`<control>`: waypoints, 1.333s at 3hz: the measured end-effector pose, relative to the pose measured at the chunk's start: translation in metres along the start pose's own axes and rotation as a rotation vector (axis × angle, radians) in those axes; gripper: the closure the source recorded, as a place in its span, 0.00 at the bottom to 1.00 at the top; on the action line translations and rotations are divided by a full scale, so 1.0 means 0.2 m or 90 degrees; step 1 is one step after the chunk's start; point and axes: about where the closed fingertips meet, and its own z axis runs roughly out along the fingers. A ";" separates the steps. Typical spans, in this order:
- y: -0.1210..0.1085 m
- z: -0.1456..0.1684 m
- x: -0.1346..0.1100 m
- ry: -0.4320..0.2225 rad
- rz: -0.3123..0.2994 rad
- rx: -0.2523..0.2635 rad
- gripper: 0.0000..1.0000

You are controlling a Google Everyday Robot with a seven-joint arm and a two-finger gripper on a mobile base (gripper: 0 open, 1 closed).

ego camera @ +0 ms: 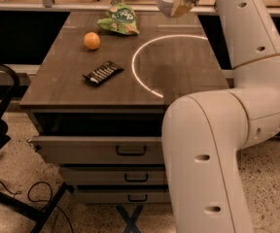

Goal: Move white bowl near rxbar chocolate

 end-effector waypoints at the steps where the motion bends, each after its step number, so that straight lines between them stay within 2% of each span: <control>1: 0.07 -0.25 0.00 0.007 -0.024 -0.023 1.00; 2: 0.11 -0.44 -0.04 0.007 -0.045 -0.032 1.00; 3: 0.08 -0.55 -0.15 -0.021 -0.064 -0.008 1.00; 4: 0.05 -0.53 -0.16 -0.024 -0.065 0.005 1.00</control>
Offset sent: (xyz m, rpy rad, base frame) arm -0.1476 -0.0162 0.0826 -0.1132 0.1780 0.0993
